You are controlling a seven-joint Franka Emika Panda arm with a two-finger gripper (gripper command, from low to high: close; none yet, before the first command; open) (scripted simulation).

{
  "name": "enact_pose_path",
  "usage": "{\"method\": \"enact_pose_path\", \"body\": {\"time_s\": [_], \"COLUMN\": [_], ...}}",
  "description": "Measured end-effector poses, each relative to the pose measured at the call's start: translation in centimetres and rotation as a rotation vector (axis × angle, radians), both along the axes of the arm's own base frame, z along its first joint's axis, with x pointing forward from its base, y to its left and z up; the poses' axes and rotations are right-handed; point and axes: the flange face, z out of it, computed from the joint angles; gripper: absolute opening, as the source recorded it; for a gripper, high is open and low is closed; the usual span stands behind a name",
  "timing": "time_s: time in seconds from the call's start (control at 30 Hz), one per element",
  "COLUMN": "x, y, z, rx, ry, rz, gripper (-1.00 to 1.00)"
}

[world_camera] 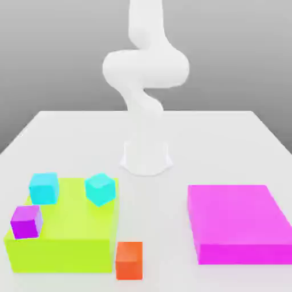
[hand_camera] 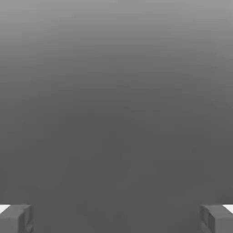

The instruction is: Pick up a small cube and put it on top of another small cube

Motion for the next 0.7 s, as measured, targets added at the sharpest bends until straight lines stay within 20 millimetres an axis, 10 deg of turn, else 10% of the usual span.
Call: {"method": "enact_pose_path", "body": {"time_s": [0.33, 0.7], "x": [7.9, 10.1], "y": [-1.1, -2.5], "z": [-14.9, -32.3], "rx": [0.261, 0.453], "ry": [0.23, 0.448], "rz": [-0.385, -0.867], "gripper": [0.0, 0.0]}}
